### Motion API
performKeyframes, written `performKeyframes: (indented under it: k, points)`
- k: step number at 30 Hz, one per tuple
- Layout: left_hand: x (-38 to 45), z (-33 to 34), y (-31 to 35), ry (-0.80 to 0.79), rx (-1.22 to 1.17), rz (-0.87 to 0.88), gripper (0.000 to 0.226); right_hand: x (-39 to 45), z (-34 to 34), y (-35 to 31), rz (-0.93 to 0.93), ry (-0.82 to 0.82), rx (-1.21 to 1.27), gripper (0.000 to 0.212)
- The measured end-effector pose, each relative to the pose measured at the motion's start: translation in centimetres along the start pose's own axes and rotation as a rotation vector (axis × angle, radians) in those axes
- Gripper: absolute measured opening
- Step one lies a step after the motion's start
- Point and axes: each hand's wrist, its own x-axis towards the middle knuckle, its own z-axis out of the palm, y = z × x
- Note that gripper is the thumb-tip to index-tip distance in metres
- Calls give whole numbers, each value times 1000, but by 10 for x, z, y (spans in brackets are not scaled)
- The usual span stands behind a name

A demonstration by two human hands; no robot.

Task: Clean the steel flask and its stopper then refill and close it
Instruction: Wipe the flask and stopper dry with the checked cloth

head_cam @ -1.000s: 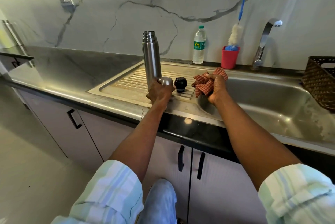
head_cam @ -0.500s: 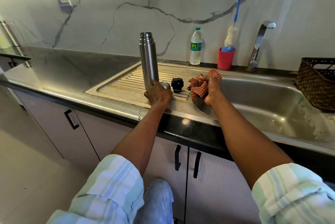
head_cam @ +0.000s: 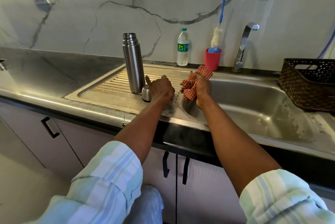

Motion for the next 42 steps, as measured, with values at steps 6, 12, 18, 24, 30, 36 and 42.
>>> performKeyframes:
  k: [6, 12, 18, 24, 30, 36, 42]
  points:
    - [-3, -2, 27, 226, -155, 53, 62, 2, -6, -9, -33, 91, 22, 22]
    - [10, 12, 83, -114, -945, 12, 53, 18, -72, -50, -32, 181, -220, 9]
    - [5, 48, 153, -487, -1201, -26, 34, 42, -154, -60, -7, 319, -300, 21]
    - [5, 88, 176, -707, -1449, -153, 18, 65, -160, -57, -27, 299, -211, 20]
    - [6, 98, 170, -477, -1330, -318, 11, 71, -130, -31, -364, 201, -729, 44]
    - [8, 88, 164, -597, -1451, -346, 16, 74, -133, -31, -369, 208, -820, 43]
    - [0, 84, 168, -550, -1380, -229, 15, 68, -140, -31, -473, 208, -1030, 42]
